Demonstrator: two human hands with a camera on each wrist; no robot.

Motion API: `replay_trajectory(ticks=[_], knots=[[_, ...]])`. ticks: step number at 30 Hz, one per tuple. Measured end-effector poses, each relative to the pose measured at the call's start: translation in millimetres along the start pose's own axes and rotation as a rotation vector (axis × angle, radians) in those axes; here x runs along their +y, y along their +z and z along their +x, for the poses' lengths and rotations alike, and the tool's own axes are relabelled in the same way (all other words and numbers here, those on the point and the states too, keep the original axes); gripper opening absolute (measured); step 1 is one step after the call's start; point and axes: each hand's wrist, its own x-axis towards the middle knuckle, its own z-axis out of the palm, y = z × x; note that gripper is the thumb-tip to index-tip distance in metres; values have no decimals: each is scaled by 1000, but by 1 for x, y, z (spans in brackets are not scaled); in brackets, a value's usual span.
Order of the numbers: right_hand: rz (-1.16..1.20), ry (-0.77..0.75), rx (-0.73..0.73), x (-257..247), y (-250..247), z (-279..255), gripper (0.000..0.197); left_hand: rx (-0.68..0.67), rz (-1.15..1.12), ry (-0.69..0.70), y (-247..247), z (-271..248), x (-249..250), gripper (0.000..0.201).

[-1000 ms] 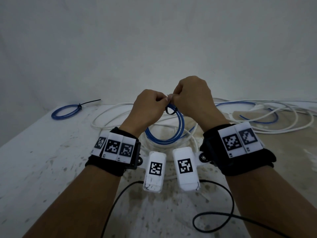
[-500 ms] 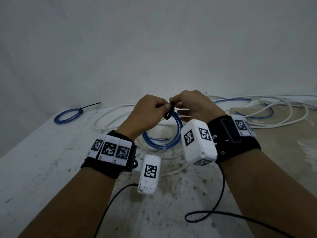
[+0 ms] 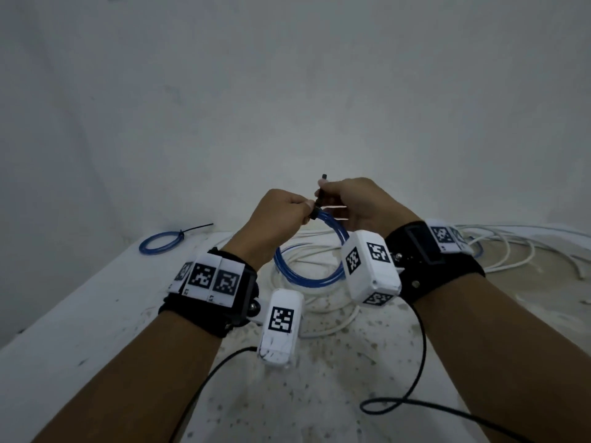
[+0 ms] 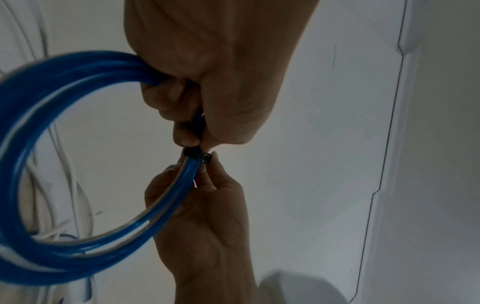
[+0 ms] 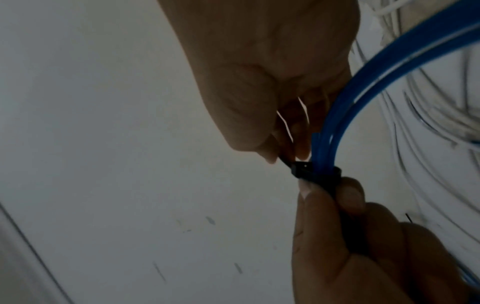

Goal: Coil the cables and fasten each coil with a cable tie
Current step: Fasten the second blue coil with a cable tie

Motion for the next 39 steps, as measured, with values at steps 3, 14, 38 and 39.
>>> replay_trajectory(ticks=[3,14,38,39], knots=[[-154,-164,-40,-5,5,-15,22,30,-67,-88,-5,-5,11,31],[-753,-554,168,-23,13,-21,29,88,-79,-69,-14,-17,26,30],[-107,-145,-32,-1,14,-12,23,-133,-157,-65,-6,-16,1,23],[-118,-147,-18,0,14,-12,23,-134,-153,-65,-3,-16,-1,24]])
